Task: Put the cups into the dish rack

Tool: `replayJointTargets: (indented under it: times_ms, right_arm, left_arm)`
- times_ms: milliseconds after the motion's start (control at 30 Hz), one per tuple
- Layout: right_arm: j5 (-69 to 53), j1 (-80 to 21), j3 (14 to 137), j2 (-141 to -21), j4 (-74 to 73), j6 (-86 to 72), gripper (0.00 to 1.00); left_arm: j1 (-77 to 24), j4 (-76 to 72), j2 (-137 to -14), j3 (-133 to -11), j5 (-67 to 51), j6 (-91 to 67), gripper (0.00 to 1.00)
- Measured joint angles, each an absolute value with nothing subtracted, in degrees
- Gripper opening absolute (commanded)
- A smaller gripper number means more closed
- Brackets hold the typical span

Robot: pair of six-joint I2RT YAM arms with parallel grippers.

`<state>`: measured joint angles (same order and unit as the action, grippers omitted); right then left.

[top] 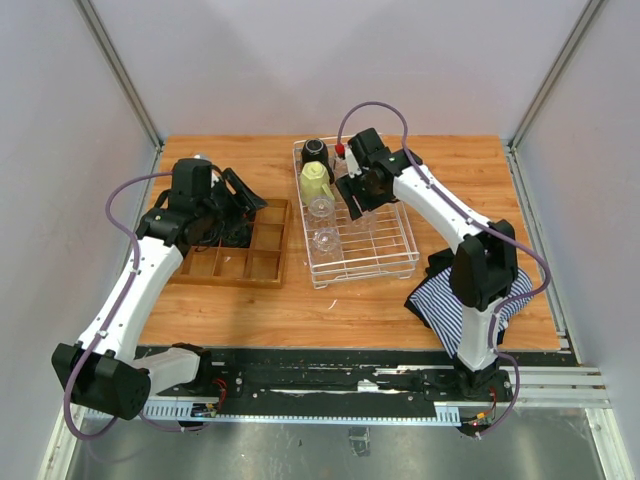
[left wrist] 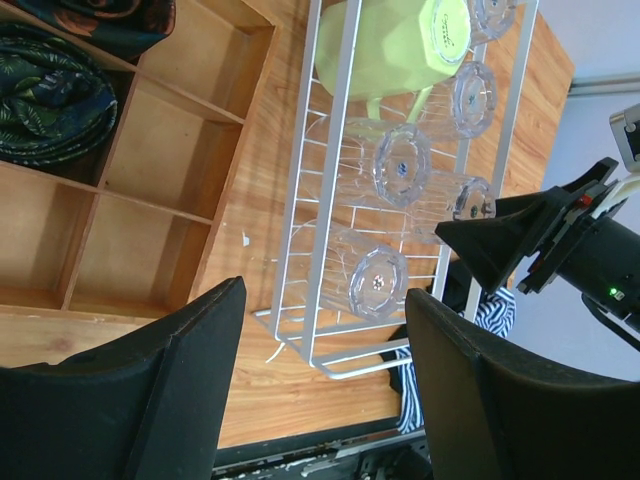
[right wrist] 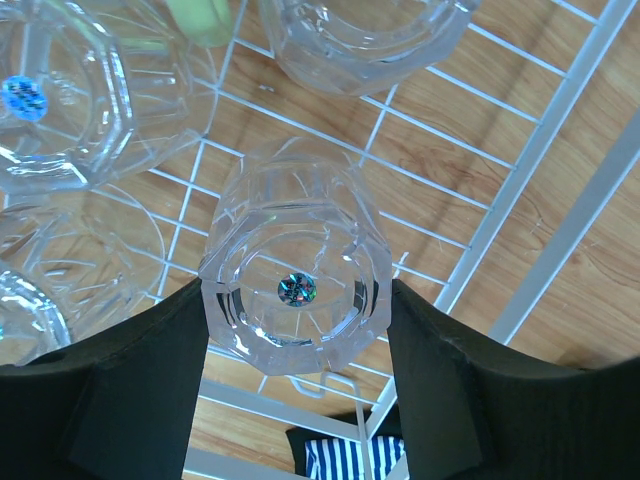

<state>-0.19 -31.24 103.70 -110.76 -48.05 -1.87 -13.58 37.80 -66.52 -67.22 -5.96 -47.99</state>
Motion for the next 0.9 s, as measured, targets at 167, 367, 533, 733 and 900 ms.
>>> replayJointTargets:
  times_ms: [167,367,533,733,900]
  right_arm:
    - [1.78,-31.22,103.74,-111.28,-48.01,-1.19,0.16]
    - [2.94,-31.92,103.74,-111.46,-47.72,-1.02,0.16]
    - [3.05,-33.12,104.36,-111.83,-47.62,-0.99,0.16]
    - [3.25,-33.87,104.64,-112.09,-47.35,-0.95,0.21]
    - [3.31,-34.28,104.86,-112.57,-47.40,-0.93,0.22]
  left_arm:
    - [-13.19,37.80,-66.52,-67.22,-6.09,-47.81,0.70]
    - [-12.97,37.85,-66.52,-67.22,-6.07,-47.55,0.70]
    - [-12.82,37.87,-66.52,-67.22,-6.07,-47.33,0.70]
    - [-12.80,37.89,-66.52,-67.22,-6.07,-47.07,0.70]
    - [-12.69,37.93,-66.52,-67.22,-6.02,-46.89,0.70]
